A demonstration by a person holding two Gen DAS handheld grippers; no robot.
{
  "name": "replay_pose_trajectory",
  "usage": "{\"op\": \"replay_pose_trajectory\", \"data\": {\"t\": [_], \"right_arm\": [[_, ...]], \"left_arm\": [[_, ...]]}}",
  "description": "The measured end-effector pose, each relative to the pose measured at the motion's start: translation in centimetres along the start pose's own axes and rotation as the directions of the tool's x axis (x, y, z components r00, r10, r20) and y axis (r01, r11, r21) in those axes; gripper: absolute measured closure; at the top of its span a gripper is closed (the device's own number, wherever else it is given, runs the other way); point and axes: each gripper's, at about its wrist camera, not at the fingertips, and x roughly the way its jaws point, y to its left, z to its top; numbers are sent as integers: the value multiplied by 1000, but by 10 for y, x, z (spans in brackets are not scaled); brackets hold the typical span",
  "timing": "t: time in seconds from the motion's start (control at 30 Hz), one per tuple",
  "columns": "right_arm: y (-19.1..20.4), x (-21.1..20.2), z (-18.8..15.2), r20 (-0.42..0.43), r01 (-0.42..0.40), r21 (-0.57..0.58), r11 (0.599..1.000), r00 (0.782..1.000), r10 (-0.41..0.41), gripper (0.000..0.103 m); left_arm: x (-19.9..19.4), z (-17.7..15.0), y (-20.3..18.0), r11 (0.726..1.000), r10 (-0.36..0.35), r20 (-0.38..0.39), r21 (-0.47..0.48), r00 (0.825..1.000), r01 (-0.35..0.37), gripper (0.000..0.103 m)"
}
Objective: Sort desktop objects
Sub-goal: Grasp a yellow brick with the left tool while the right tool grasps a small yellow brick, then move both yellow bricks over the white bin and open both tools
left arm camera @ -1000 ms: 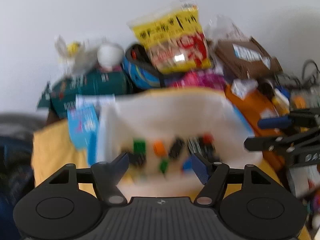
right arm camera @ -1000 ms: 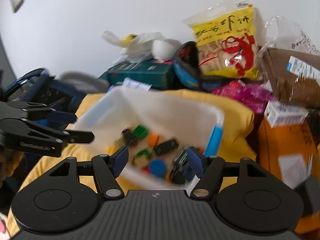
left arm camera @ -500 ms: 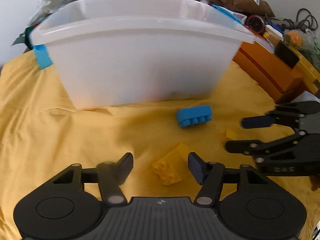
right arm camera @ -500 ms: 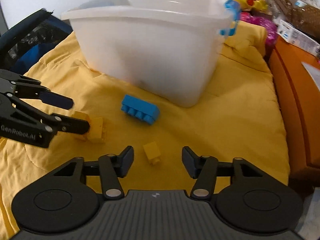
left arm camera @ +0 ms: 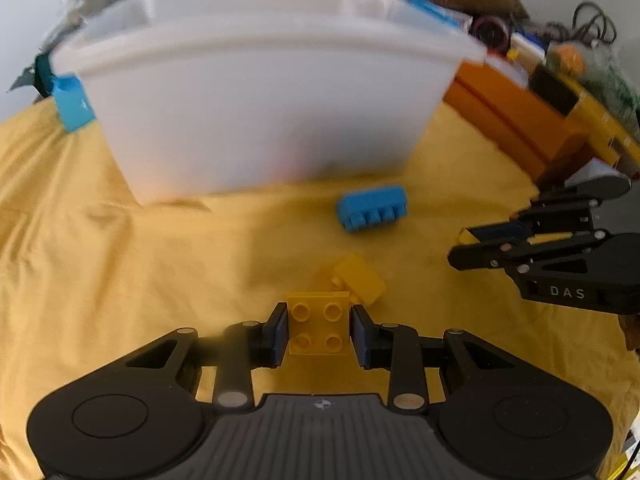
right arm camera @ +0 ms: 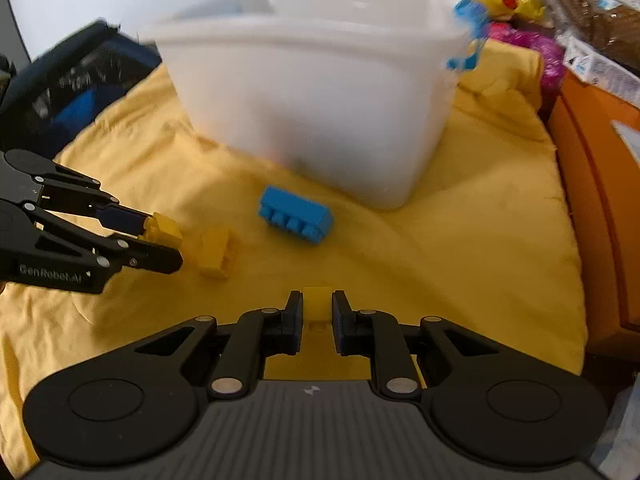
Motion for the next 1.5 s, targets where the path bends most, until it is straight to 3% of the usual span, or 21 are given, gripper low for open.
{"op": "replay_pose_trajectory", "data": {"t": [0.27, 0.5, 0.77, 1.17, 1.2, 1.23, 1.27, 1.33, 1.5], "right_arm": [[1, -60, 38, 172, -51, 61, 997, 984, 40, 86], [-10, -88, 107, 255, -64, 118, 991, 967, 32, 86], [-22, -81, 167, 205, -49, 143, 988, 979, 19, 86], [-34, -53, 189, 110, -10, 159, 987, 994, -7, 85], [-34, -50, 191, 102, -3, 159, 987, 995, -14, 78], [-34, -48, 192, 101, 7, 159, 987, 995, -24, 62], [-34, -47, 192, 102, 21, 157, 987, 994, -38, 54], [-34, -46, 190, 109, 37, 145, 989, 993, -53, 53], [-33, -54, 170, 139, -3, 142, 990, 990, -17, 53]], "left_arm": [[-74, 34, 22, 998, 19, 174, -64, 985, -8, 67], [-103, 96, 38, 995, 65, 233, -84, 970, -47, 67], [-102, 153, 55, 992, 70, 210, -116, 975, -47, 67], [-82, 188, 52, 994, 91, 154, -78, 984, -79, 67], [-80, 190, 50, 992, 109, 152, -73, 982, -99, 62], [-77, 192, 49, 990, 132, 145, -70, 981, -123, 47], [-76, 193, 48, 986, 161, 143, -71, 977, -152, 42], [-76, 192, 47, 982, 185, 159, -69, 970, -176, 37], [-79, 167, 42, 989, 147, 170, -45, 974, -142, 37]]}}
